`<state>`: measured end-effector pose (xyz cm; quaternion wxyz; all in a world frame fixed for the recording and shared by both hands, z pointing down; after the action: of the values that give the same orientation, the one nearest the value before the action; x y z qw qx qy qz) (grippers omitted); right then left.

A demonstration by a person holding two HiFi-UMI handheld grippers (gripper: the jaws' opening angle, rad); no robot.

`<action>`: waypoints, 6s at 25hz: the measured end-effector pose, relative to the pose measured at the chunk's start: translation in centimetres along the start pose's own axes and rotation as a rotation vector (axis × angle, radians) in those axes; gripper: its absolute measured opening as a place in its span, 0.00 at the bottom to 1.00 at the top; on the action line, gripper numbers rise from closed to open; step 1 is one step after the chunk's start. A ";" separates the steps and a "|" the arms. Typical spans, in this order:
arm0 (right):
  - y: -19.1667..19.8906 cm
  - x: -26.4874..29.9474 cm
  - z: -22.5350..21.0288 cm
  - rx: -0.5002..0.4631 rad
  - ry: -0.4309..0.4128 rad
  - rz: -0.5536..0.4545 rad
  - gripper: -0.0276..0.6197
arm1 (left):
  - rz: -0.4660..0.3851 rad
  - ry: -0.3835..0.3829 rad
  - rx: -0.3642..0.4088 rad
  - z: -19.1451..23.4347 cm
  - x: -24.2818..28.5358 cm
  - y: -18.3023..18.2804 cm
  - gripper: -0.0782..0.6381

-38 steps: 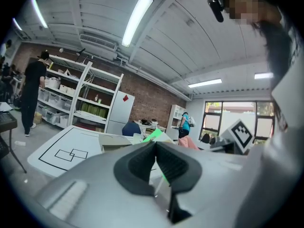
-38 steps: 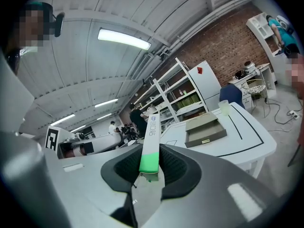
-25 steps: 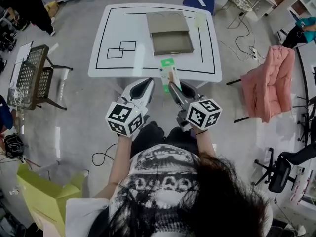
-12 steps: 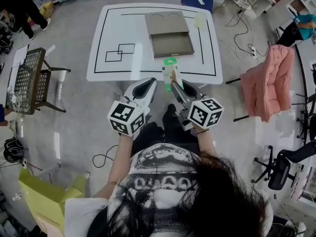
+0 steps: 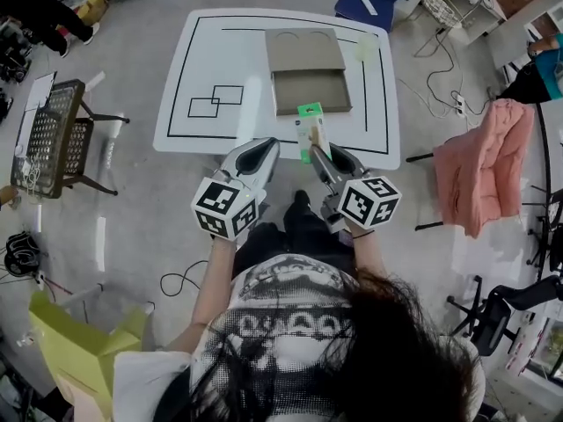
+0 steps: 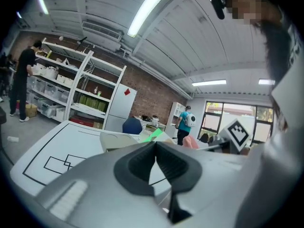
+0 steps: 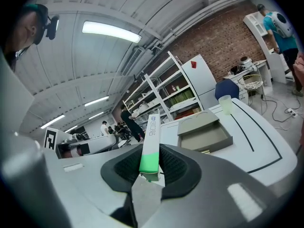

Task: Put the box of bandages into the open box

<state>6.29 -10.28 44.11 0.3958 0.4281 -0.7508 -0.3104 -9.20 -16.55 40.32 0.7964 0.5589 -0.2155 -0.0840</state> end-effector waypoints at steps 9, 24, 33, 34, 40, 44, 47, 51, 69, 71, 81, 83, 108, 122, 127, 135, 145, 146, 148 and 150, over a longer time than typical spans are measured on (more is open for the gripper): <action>-3.0 2.7 -6.3 -0.003 -0.036 0.067 0.19 | 0.004 -0.062 -0.017 1.2 6.0 -1.3 0.11; -5.6 8.7 -14.5 -0.116 -0.174 0.343 0.19 | 0.001 -0.158 -0.028 1.4 10.4 -2.5 0.11; -5.7 14.1 -16.9 -0.179 -0.263 0.495 0.19 | -0.021 -0.201 -0.018 1.2 10.9 -3.4 0.11; -5.6 14.7 -17.1 -0.186 -0.268 0.512 0.19 | -0.022 -0.205 -0.017 1.2 10.9 -3.4 0.11; -5.1 18.0 -17.4 -0.215 -0.318 0.602 0.19 | -0.025 -0.240 -0.020 1.8 10.1 -3.3 0.11; -4.7 19.8 -17.8 -0.236 -0.320 0.666 0.19 | -0.023 -0.261 -0.026 2.2 9.7 -3.2 0.11; -4.4 20.9 -18.1 -0.211 -0.331 0.685 0.19 | -0.022 -0.274 -0.030 2.4 9.3 -3.2 0.11; -3.9 21.8 -18.6 -0.179 -0.337 0.725 0.19 | -0.020 -0.288 -0.035 2.7 8.9 -3.1 0.11; -2.4 23.1 -20.9 -0.135 -0.286 0.845 0.21 | 0.019 -0.296 -0.049 2.6 8.7 -1.9 0.11; -2.4 23.2 -21.1 -0.131 -0.282 0.844 0.21 | 0.021 -0.295 -0.048 2.5 8.8 -1.8 0.11; -3.1 23.1 -22.1 -0.262 -0.186 0.810 0.35 | 0.022 -0.307 -0.049 2.8 8.5 -1.8 0.11; -3.4 23.1 -22.1 -0.290 -0.171 0.799 0.35 | 0.020 -0.311 -0.051 2.9 8.4 -1.9 0.11; -8.6 18.8 -15.4 -0.322 -0.304 0.487 0.29 | 0.007 -0.292 -0.044 2.9 7.3 -2.0 0.11; -8.6 9.8 -5.7 -0.292 -0.363 0.223 0.23 | -0.004 -0.223 -0.018 1.9 3.5 -1.3 0.11; -6.5 7.2 -2.0 -0.267 -0.343 0.172 0.22 | -0.009 -0.191 -0.004 1.7 0.9 -1.0 0.11; -2.1 3.2 2.7 -0.198 -0.281 0.105 0.20 | 0.008 -0.114 0.015 0.5 -3.4 0.6 0.11; 1.6 -1.1 5.6 -0.173 -0.200 0.100 0.17 | 0.017 -0.036 -0.017 -1.5 -5.9 3.0 0.11; 1.7 -1.4 5.7 -0.176 -0.199 0.100 0.16 | 0.014 -0.032 -0.016 -1.8 -5.9 3.0 0.11; 1.8 -2.1 5.7 -0.181 -0.201 0.098 0.16 | 0.012 -0.026 -0.014 -2.5 -6.0 3.1 0.11; 1.6 -2.9 5.7 -0.186 -0.202 0.091 0.15 | 0.010 -0.025 -0.011 -3.1 -6.1 3.1 0.11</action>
<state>1.71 -6.32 41.66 0.3700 0.3218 -0.7733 -0.4020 -13.65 -10.48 40.75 0.7971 0.5522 -0.2278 -0.0885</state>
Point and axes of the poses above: the fingertips, and each gripper's own axes: x forward along the fingers, z to its left, y out of its underside, the point moved 6 cm from there along -x, backward along the fingers, and after that the axes turned 3 degrees about z, right-handed, at the moved point
